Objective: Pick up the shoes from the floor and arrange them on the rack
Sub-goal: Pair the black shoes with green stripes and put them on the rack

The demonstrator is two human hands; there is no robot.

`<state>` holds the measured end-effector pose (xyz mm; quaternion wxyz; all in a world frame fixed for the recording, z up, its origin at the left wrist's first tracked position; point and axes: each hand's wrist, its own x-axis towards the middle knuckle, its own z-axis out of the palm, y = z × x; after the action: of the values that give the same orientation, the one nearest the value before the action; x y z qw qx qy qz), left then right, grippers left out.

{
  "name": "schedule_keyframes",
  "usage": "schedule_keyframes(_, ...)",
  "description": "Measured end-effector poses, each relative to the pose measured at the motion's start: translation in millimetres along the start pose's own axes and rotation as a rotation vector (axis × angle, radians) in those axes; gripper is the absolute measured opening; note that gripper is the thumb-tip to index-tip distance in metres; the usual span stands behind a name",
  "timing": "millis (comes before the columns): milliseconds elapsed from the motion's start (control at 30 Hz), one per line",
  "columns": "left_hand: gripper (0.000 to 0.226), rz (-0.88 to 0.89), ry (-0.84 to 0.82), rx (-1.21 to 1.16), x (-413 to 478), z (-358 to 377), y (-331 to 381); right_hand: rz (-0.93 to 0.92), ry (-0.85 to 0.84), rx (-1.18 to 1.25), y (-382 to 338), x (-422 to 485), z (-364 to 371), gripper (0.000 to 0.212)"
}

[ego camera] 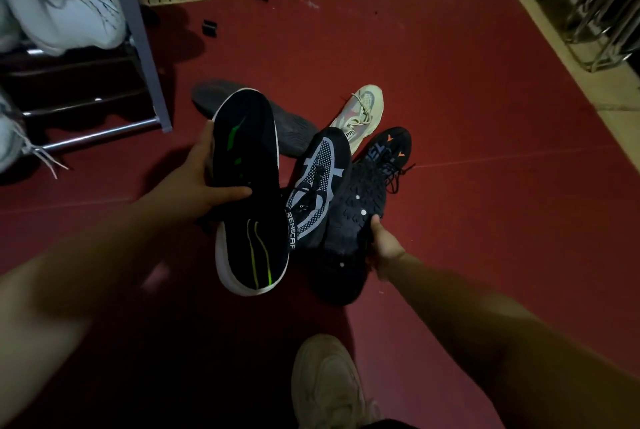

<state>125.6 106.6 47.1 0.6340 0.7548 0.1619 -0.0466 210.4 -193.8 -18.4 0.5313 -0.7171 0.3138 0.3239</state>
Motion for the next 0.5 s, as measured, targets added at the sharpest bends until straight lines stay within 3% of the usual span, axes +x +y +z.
schedule_keyframes(167, 0.104, 0.016, -0.019, -0.014, -5, 9, 6, -0.081, -0.166, -0.018, -6, -12, -6, 0.041)
schedule_keyframes(300, 0.104, 0.027, -0.030, -0.018, -2, 11, 3, -0.213, -0.174, 0.018, -1, -9, -5, 0.018)
schedule_keyframes(433, 0.103, 0.017, -0.026, -0.030, 1, 12, -1, -0.368, -0.180, -0.056, 11, -9, -6, 0.070)
schedule_keyframes(500, 0.103, 0.025, -0.032, -0.034, 3, 14, -5, -0.417, -0.141, -0.112, 11, -12, -4, 0.079)
